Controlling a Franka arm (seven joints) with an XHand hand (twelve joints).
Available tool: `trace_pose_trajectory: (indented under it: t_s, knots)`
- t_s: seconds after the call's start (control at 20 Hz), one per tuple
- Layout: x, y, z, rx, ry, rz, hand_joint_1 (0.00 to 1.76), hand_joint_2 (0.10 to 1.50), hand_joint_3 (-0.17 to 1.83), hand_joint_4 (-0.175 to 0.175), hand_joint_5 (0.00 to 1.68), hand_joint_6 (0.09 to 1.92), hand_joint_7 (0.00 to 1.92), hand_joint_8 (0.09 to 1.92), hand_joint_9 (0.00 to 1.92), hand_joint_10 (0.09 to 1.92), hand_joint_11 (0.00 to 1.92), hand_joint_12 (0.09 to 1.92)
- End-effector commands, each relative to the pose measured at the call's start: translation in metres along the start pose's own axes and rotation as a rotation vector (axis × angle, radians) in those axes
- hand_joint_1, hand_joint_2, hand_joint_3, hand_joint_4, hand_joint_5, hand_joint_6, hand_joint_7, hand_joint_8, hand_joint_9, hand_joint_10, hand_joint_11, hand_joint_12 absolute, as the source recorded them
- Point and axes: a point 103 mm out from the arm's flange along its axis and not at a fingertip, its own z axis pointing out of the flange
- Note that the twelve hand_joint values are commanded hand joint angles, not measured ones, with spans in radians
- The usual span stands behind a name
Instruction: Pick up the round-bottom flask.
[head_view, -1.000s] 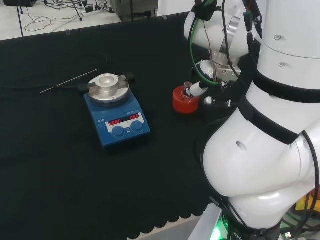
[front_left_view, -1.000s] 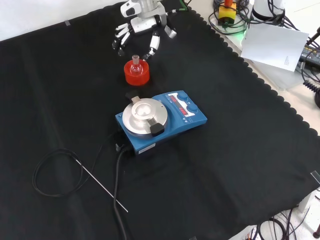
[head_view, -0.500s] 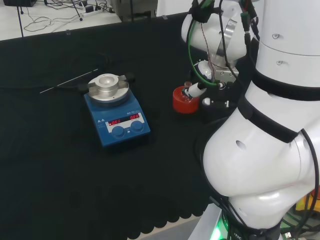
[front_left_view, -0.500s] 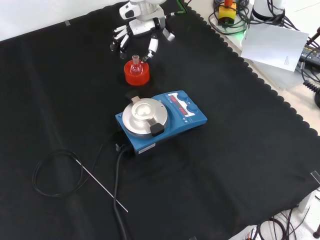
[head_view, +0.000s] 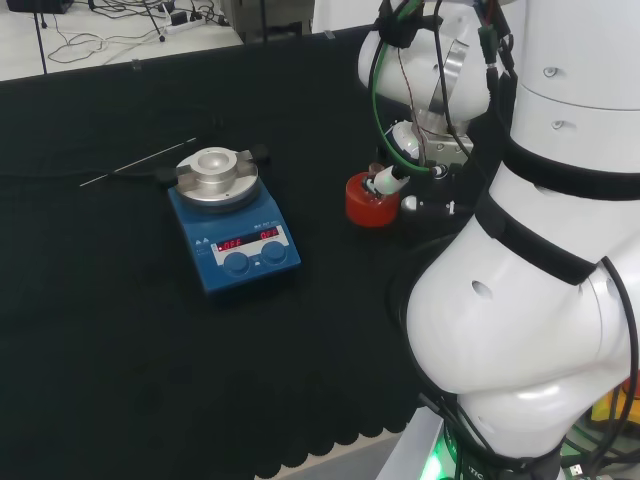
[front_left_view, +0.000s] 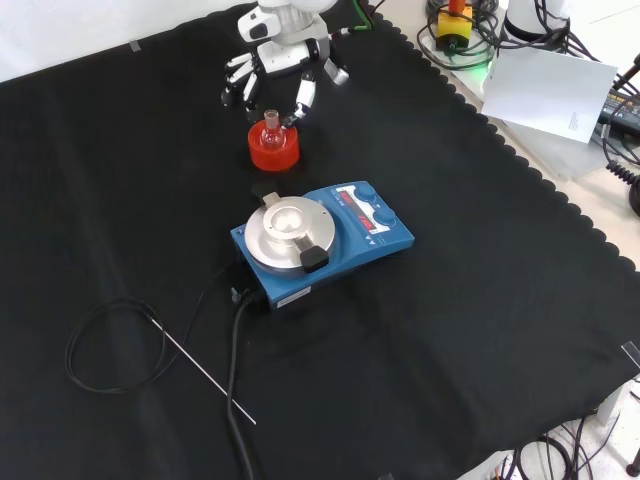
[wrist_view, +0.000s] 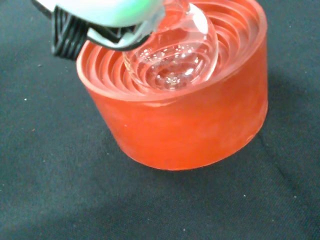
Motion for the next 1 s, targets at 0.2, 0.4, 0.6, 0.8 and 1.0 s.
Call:
trace_pose_trajectory:
  t_s: [0.2,0.4,0.6,0.8,1.0]
  knots:
    - [0.0041,0.0022,0.0011,0.008,-0.01,-0.002,0.98,0.59,0.65,-0.034,0.93,0.71,0.27,0.66,0.45,0.65,0.08,1.42]
    - [0.0044,0.0044,0.0005,0.021,-0.012,0.005,0.97,0.61,0.66,-0.042,0.98,0.73,0.28,0.66,0.46,0.65,0.09,1.41]
    - [0.0036,0.0044,-0.001,0.022,-0.013,0.007,0.97,0.61,0.66,-0.049,0.99,0.73,0.28,0.66,0.46,0.65,0.09,1.41]
    - [0.0039,0.0042,-0.0013,0.021,-0.019,0.009,0.97,0.61,0.67,-0.052,0.99,0.73,0.29,0.66,0.47,0.65,0.09,1.41]
    - [0.004,0.0042,-0.0023,0.018,-0.022,0.008,0.97,0.62,0.67,-0.059,1.02,0.74,0.29,0.66,0.47,0.65,0.1,1.41]
